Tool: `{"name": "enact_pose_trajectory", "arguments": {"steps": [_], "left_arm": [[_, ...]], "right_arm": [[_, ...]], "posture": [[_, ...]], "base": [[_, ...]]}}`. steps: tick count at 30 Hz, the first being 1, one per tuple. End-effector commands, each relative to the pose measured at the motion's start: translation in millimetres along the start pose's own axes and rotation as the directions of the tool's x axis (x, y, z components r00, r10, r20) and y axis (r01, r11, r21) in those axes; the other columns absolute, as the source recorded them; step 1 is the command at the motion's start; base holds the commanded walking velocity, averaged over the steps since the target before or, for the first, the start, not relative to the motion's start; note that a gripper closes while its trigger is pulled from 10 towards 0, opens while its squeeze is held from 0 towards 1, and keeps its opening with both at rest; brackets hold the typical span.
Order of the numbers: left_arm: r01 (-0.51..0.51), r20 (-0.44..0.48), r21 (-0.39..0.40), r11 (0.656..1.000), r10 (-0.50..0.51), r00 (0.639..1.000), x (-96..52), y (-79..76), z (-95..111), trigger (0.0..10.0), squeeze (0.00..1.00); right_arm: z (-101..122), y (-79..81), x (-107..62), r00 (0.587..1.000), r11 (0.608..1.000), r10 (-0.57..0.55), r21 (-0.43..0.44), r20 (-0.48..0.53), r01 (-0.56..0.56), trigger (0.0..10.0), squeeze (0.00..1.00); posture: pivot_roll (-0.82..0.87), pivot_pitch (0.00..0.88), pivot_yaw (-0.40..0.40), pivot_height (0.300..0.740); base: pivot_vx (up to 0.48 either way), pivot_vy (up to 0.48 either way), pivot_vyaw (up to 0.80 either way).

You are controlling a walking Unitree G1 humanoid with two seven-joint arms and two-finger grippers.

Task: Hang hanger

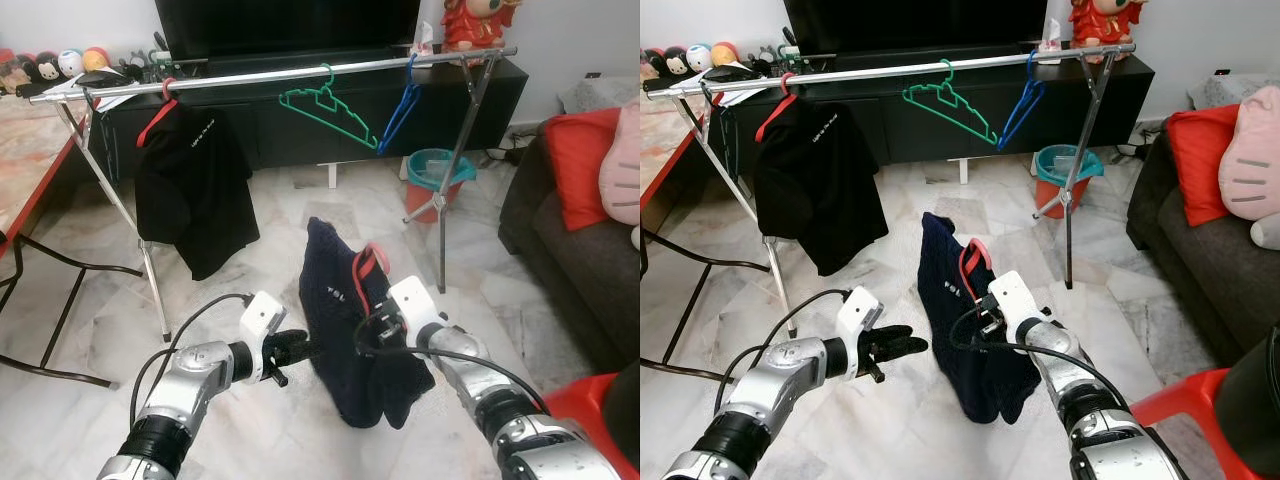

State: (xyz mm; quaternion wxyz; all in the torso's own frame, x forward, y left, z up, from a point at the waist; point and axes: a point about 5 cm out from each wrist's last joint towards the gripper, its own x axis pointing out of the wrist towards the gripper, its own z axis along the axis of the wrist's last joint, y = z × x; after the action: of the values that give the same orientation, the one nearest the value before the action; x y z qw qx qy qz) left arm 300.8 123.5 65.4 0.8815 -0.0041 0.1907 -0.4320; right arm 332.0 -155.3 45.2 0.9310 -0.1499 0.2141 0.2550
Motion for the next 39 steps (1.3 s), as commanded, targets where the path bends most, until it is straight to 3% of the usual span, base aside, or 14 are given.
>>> {"name": "enact_pose_trajectory", "arguments": {"steps": [1, 9, 16, 19, 22, 39], "left_arm": [[-0.039, 0.019, 0.026, 0.999, 0.038, 0.999, -7.5, 8.4, 6.1, 10.0, 1.00], [0.004, 0.040, 0.095, 0.995, -0.007, 0.999, -37.5, 21.8, 25.4, 10.0, 1.00], [0.117, 0.022, 0.159, 0.980, -0.122, 0.992, -58.1, 18.9, 43.2, 10.0, 1.00], [0.140, 0.018, 0.156, 0.978, -0.145, 0.989, -58.0, 16.8, 43.9, 10.0, 1.00], [0.205, 0.014, 0.143, 0.968, -0.210, 0.978, -50.3, 8.5, 45.1, 10.0, 1.00], [0.289, 0.008, 0.114, 0.951, -0.292, 0.956, -31.1, -1.9, 42.6, 10.0, 1.00]], "right_arm": [[14.1, -2.4, -1.2, 0.996, 0.997, 0.052, -0.058, 0.072, -0.048, 0.0, 0.00], [-5.1, -17.3, -23.9, 0.969, 0.949, 0.245, -0.200, -0.014, -0.243, 0.0, 0.00], [-17.7, -29.4, -42.3, 0.925, 0.882, 0.361, -0.278, -0.121, -0.381, 0.0, 0.00], [-16.4, -30.4, -43.4, 0.921, 0.874, 0.371, -0.290, -0.121, -0.390, 0.0, 0.00], [-9.1, -25.8, -45.1, 0.881, 0.828, 0.462, -0.307, -0.102, -0.470, 0.0, 0.00], [2.6, -7.6, -43.2, 0.793, 0.728, 0.604, -0.351, -0.078, -0.589, 0.0, 0.00]], "posture": [[0.05, 0.000, 0.045, 0.740], [0.06, 0.000, 0.035, 0.740], [0.06, 0.000, 0.038, 0.740], [0.06, 0.000, 0.041, 0.740], [0.05, 0.000, 0.043, 0.740], [0.04, 0.000, 0.048, 0.740]], "base": [[0.000, 0.000, 0.00], [0.000, 0.000, 0.00], [0.000, 0.000, 0.00], [0.000, 0.000, 0.00], [0.000, 0.000, 0.00], [0.000, 0.000, 0.00]]}}
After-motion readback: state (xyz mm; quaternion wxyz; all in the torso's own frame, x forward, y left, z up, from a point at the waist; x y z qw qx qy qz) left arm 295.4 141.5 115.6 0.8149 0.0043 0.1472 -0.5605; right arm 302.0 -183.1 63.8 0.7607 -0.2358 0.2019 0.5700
